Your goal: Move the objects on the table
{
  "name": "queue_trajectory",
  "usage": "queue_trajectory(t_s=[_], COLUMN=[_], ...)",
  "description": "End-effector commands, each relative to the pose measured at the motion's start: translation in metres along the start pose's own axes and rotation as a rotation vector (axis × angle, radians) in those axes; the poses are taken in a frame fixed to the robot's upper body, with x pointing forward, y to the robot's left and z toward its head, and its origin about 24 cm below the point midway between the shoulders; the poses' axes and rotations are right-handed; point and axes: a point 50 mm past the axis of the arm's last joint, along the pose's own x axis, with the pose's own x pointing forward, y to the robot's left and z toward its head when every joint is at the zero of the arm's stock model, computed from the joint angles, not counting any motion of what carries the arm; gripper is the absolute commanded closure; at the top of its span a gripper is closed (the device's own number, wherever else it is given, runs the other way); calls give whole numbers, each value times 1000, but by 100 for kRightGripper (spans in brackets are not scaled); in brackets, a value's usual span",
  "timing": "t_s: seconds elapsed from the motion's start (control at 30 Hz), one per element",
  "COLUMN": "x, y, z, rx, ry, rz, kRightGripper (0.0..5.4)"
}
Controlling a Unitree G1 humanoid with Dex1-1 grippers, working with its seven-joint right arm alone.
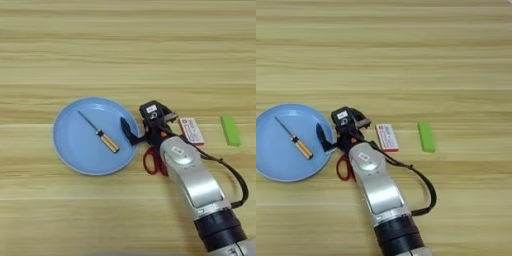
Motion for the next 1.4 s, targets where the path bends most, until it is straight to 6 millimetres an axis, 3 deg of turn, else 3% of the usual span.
queue_trajectory(t_s=[0.03, 0.67, 0.97, 1.17, 1.4], x=[2, -1, -13, -25, -40], y=[-14, -25, -19, -35, -64], z=[31, 31, 53, 53, 38], rx=[-36, -33, 35, 31, 26], ry=[-136, -139, -271, -296, -272], rz=[-45, -86, -52, -111, -202], kRightGripper=[3, 3, 3, 3, 3])
